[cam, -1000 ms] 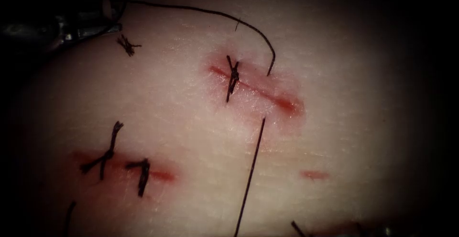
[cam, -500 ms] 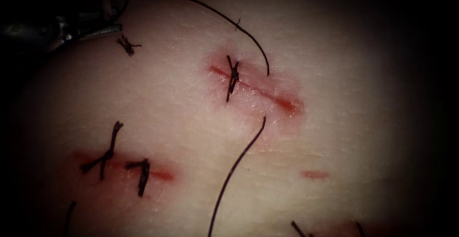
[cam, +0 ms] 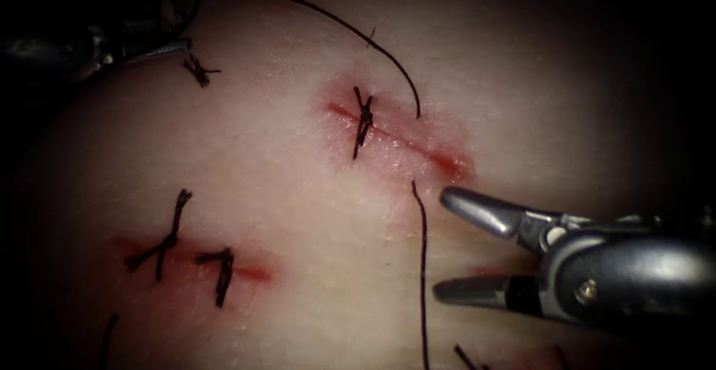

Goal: Wound Closure

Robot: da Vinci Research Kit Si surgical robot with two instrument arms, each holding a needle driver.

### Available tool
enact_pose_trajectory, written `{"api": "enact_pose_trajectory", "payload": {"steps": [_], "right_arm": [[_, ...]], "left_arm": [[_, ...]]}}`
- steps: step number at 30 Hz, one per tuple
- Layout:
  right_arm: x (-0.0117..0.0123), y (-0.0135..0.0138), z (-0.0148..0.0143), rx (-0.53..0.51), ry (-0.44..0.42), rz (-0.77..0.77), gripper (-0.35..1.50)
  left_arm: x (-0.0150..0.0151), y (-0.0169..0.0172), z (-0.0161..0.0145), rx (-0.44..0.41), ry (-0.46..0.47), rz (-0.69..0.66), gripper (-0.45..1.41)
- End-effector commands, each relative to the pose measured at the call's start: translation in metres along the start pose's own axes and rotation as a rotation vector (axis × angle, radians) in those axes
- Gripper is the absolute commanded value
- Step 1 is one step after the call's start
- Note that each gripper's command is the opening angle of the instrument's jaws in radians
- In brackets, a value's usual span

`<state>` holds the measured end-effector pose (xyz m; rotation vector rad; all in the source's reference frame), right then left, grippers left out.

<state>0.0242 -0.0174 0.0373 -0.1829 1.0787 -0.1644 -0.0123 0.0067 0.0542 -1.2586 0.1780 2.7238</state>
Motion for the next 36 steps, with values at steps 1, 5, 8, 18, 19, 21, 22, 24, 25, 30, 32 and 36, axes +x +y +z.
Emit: {"api": "enact_pose_trajectory", "payload": {"steps": [1,5,8,18,19,21,22,24,25,30,32,36], "right_arm": [[-0.0019,0.0003,0.0016,-0.008,-0.005,-0.010,1.10],[-0.0055,0.0000,0.0039,-0.020,-0.003,0.013,1.08],[-0.0068,-0.0002,0.0052,-0.030,-0.009,0.033,1.06],[-0.0079,-0.0014,0.0070,0.074,0.007,0.037,-0.35],[-0.0079,-0.0016,0.0070,0.078,0.007,0.035,-0.35],[-0.0077,-0.0018,0.0071,0.082,0.014,0.031,-0.35],[-0.0076,-0.0019,0.0071,0.087,0.016,0.029,-0.35],[-0.0073,-0.0021,0.0070,0.088,0.017,0.030,-0.35],[-0.0068,-0.0022,0.0067,0.092,0.021,0.031,-0.35],[-0.0040,-0.0028,0.0056,0.117,0.036,0.039,-0.35],[-0.0026,-0.0030,0.0051,0.130,0.041,0.043,-0.35],[0.0008,-0.0031,0.0040,0.148,0.059,0.027,-0.35]], "left_arm": [[-0.0001,0.0001,0.0008,0.000,0.001,0.001,-0.45],[-0.0001,0.0002,0.0010,-0.001,0.000,0.001,-0.45],[0.0000,0.0005,0.0013,-0.007,0.001,0.003,-0.45],[0.0000,0.0007,0.0016,-0.016,0.002,0.005,-0.45],[0.0000,0.0007,0.0016,-0.017,0.002,0.005,-0.45],[0.0000,0.0007,0.0016,-0.016,0.002,0.005,-0.45],[0.0000,0.0007,0.0016,-0.016,0.002,0.005,-0.45],[0.0000,0.0007,0.0016,-0.016,0.002,0.005,-0.45],[0.0000,0.0007,0.0016,-0.016,0.002,0.005,-0.45],[-0.0001,0.0006,0.0015,-0.017,0.002,0.005,-0.45],[-0.0001,0.0006,0.0015,-0.018,0.003,0.005,-0.45],[-0.0001,0.0006,0.0014,-0.018,0.003,0.006,-0.45]]}}
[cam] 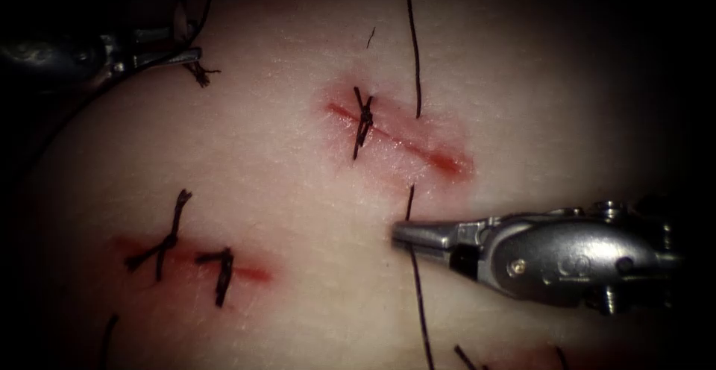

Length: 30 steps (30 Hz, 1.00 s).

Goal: Wound Closure

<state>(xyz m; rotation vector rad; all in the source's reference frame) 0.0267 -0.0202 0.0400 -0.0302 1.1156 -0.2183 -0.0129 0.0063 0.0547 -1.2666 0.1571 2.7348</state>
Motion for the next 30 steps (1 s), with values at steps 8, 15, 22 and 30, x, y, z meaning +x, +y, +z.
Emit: {"api": "enact_pose_trajectory", "payload": {"steps": [8,15,22,30], "right_arm": [[0.0068,-0.0012,0.0003,0.019,0.035,-0.036,-0.35],[0.0085,-0.0021,0.0005,0.032,0.041,-0.046,-0.35],[0.0086,-0.0022,0.0002,0.040,0.035,0.000,0.61],[0.0061,-0.0008,-0.0064,-0.081,-0.074,0.059,1.25]], "left_arm": [[-0.0001,0.0001,0.0008,0.000,0.001,0.000,-0.45],[0.0000,0.0002,0.0009,0.002,0.000,0.000,-0.45],[0.0002,-0.0005,0.0019,0.058,0.015,-0.010,-0.45],[-0.0032,0.0003,0.0054,0.074,-0.005,0.003,-0.45]]}}
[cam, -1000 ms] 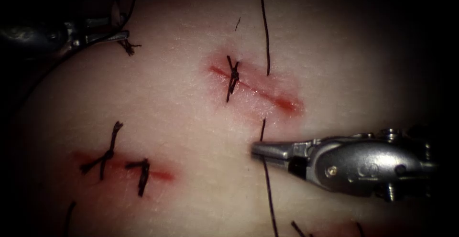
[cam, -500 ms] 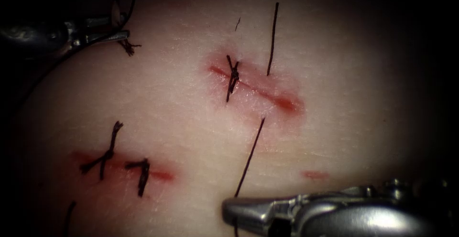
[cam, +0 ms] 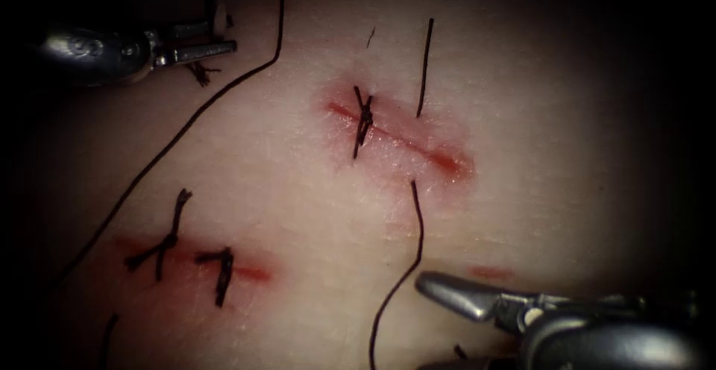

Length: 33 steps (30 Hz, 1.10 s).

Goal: Wound Closure

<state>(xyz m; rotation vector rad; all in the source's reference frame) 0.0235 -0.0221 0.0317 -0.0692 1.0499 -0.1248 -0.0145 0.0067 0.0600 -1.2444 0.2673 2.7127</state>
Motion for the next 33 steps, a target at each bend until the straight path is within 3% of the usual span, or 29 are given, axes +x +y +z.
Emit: {"api": "enact_pose_trajectory", "payload": {"steps": [1,2,3,7,12,16,20,22,25,27,29,33], "right_arm": [[-0.0004,0.0008,-0.0005,-0.018,-0.007,0.007,1.25],[-0.0007,0.0011,-0.0013,-0.031,-0.017,0.015,1.25],[-0.0011,0.0015,-0.0022,-0.045,-0.023,0.025,1.25],[-0.0023,0.0022,-0.0038,-0.069,-0.061,0.044,1.25],[-0.0044,0.0032,-0.0047,-0.087,-0.119,0.063,1.25],[-0.0058,0.0042,-0.0050,-0.100,-0.143,0.112,1.13],[-0.0074,0.0070,-0.0043,-0.147,-0.155,0.246,1.10],[-0.0084,0.0084,-0.0035,-0.151,-0.144,0.315,1.10],[-0.0110,0.0109,-0.0011,-0.193,-0.105,0.460,1.31],[-0.0117,0.0112,-0.0007,-0.204,-0.073,0.491,1.31],[-0.0123,0.0114,-0.0003,-0.211,-0.068,0.493,1.30],[-0.0121,0.0113,-0.0002,-0.225,-0.054,0.497,1.21]], "left_arm": [[-0.0005,0.0003,0.0010,-0.010,-0.006,-0.021,-0.15],[-0.0009,0.0005,0.0013,-0.018,-0.008,-0.039,0.15],[-0.0014,0.0006,0.0016,-0.020,-0.011,-0.085,0.79],[-0.0014,0.0003,0.0009,-0.031,-0.005,-0.140,1.11],[0.0000,-0.0012,-0.0027,-0.042,-0.031,-0.180,1.25],[0.0009,-0.0026,-0.0069,-0.046,-0.069,-0.198,1.16],[0.0027,-0.0040,-0.0096,0.004,-0.062,-0.245,0.57],[0.0037,-0.0040,-0.0096,0.026,-0.033,-0.246,0.54],[0.0062,-0.0038,-0.0089,0.053,0.058,-0.245,0.52],[0.0063,-0.0039,-0.0083,0.075,0.076,-0.231,0.46],[0.0054,-0.0039,-0.0072,0.098,0.089,-0.213,0.34],[0.0021,-0.0026,-0.0046,0.098,0.089,-0.204,0.37]]}}
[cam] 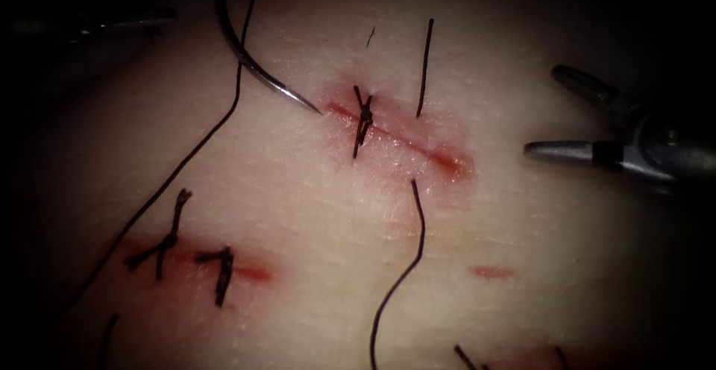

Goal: Wound Closure

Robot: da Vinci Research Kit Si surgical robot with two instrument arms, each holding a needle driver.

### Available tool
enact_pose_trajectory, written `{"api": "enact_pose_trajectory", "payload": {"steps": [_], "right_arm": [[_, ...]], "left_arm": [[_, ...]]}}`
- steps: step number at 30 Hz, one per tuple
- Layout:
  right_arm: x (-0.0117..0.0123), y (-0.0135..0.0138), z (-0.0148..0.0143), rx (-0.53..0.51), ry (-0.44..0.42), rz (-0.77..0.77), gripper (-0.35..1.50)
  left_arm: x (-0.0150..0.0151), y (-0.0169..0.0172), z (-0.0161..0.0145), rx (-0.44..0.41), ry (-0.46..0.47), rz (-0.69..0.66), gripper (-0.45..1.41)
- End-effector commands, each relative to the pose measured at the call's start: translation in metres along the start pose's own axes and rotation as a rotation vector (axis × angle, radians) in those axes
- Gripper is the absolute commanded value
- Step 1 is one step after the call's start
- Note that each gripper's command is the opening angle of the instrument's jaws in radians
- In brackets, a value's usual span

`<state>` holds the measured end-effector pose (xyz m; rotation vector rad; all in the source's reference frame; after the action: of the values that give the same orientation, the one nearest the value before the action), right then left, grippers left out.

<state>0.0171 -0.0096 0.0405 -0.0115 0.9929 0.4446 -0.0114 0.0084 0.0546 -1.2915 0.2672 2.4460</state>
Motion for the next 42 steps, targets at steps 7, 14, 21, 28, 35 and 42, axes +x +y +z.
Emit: {"api": "enact_pose_trajectory", "payload": {"steps": [7,14,21,28,35,42], "right_arm": [[0.0005,-0.0003,0.0012,-0.003,0.007,-0.001,1.20],[0.0006,-0.0006,0.0014,0.010,0.017,0.005,1.18],[0.0008,-0.0010,0.0017,0.017,0.023,0.006,1.11],[0.0008,-0.0003,0.0030,0.021,0.035,0.109,1.05],[-0.0022,0.0004,0.0088,0.063,0.107,0.532,1.10],[-0.0060,0.0025,0.0121,0.045,0.122,0.626,1.06]], "left_arm": [[-0.0040,0.0030,0.0035,-0.045,0.000,-0.058,0.66],[-0.0065,0.0053,0.0032,-0.090,-0.045,-0.037,0.98],[-0.0098,0.0039,-0.0015,-0.089,-0.057,-0.007,0.99],[-0.0086,0.0034,-0.0039,-0.070,-0.103,-0.032,0.76],[0.0018,0.0059,-0.0019,-0.105,-0.029,-0.058,0.57],[0.0099,0.0095,-0.0005,-0.188,0.039,0.001,0.47]]}}
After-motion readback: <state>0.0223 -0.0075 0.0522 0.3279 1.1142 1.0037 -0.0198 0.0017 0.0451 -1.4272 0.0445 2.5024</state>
